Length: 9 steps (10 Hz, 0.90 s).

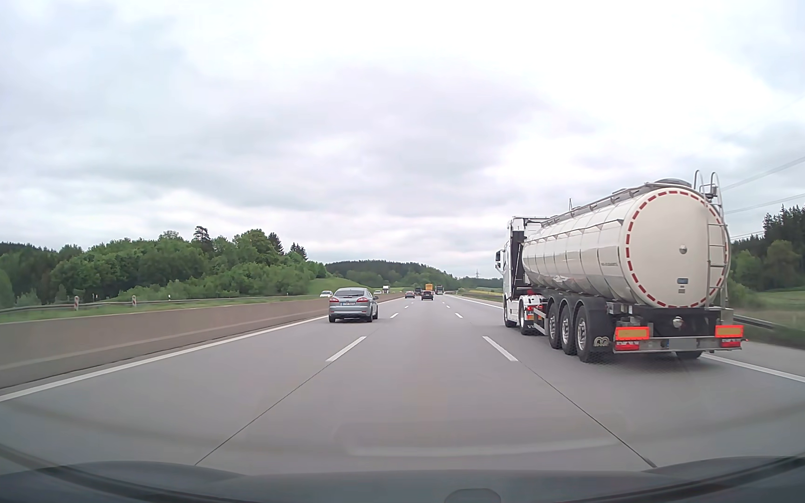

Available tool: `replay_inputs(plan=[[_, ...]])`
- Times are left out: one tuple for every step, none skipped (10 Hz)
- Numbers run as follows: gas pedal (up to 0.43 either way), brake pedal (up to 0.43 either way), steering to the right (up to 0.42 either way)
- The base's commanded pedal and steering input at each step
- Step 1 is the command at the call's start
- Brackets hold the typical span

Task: Follow the waypoints while adhering to traffic rules and regulations

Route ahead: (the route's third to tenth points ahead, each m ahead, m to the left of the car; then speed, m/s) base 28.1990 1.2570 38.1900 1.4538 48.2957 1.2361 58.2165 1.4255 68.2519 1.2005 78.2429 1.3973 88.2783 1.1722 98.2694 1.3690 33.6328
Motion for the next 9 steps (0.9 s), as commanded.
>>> replay_inputs(plan=[[0.299,0.000,-0.002],[0.299,0.000,-0.002],[0.299,0.000,-0.002],[0.299,0.000,-0.002],[0.299,0.000,-0.002],[0.299,0.000,-0.002],[0.299,0.000,-0.002],[0.299,0.000,-0.002],[0.299,0.000,-0.002]])
